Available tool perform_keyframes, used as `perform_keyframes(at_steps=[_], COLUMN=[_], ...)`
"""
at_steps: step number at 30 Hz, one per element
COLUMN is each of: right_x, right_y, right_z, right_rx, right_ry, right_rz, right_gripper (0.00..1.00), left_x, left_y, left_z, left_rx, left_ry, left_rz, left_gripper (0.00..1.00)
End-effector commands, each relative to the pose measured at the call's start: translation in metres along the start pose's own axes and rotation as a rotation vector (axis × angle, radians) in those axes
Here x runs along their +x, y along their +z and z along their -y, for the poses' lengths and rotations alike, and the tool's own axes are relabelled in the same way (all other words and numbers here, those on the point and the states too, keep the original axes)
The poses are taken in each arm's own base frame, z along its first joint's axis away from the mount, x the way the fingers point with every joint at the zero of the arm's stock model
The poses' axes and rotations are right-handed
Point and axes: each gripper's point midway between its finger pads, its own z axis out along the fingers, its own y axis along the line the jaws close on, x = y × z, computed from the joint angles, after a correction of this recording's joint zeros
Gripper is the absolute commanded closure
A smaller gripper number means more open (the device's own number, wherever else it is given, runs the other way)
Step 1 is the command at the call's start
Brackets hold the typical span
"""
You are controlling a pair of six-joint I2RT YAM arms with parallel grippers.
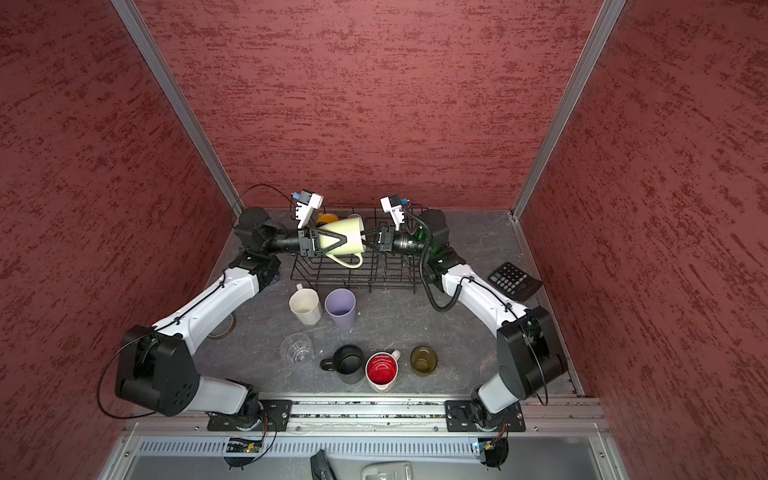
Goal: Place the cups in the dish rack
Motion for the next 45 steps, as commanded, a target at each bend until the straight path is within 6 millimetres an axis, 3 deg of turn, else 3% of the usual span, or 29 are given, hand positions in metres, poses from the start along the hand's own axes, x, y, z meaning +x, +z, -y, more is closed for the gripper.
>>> perform_keyframes(at_steps=[1,3,4,6,8,10,15,23,39,45], right_x=[-0.006,-0.006,-0.006,-0.006,-0.008,-0.008,-0.008,-0.008,-0.009,-0.013], right_y=[0.0,0.0,0.0,-0.001,-0.002,-0.003,-0.004,-0.004,-0.001,0.0], right_z=[-0.012,-0.012,-0.013,-0.013,-0.012,-0.011,-0.01,-0.01,-0.017,-0.026], right_rx=[-0.031,-0.037,-0.041,-0.047,-0.049,-0.045,-0.037,-0.042,-0.074,-0.087], right_ry=[-0.034,-0.029,-0.026,-0.016,-0.009,-0.003,0.002,0.006,0.007,-0.012], right_rz=[0.032,0.034,0.036,0.048,0.068,0.078,0.098,0.106,0.117,0.117], right_gripper=[1.0,1.0,1.0,1.0,1.0,1.0,1.0,1.0,1.0,1.0], left_x=[-0.021,-0.022,-0.022,-0.022,-0.022,-0.022,-0.022,-0.022,-0.012,-0.006], left_y=[-0.004,-0.003,-0.003,-0.003,-0.002,-0.001,0.0,0.002,0.008,0.009], left_z=[0.017,0.015,0.015,0.014,0.014,0.014,0.014,0.014,0.02,0.013], left_rx=[-0.013,-0.016,-0.017,-0.02,-0.017,-0.01,-0.006,-0.004,0.038,0.038], left_ry=[0.087,0.085,0.084,0.084,0.083,0.081,0.079,0.081,0.097,0.077], left_rz=[0.052,0.056,0.058,0.06,0.057,0.049,0.044,0.044,0.012,0.0], left_gripper=[1.0,1.0,0.95,0.81,0.53,0.37,0.18,0.07,0.0,0.0])
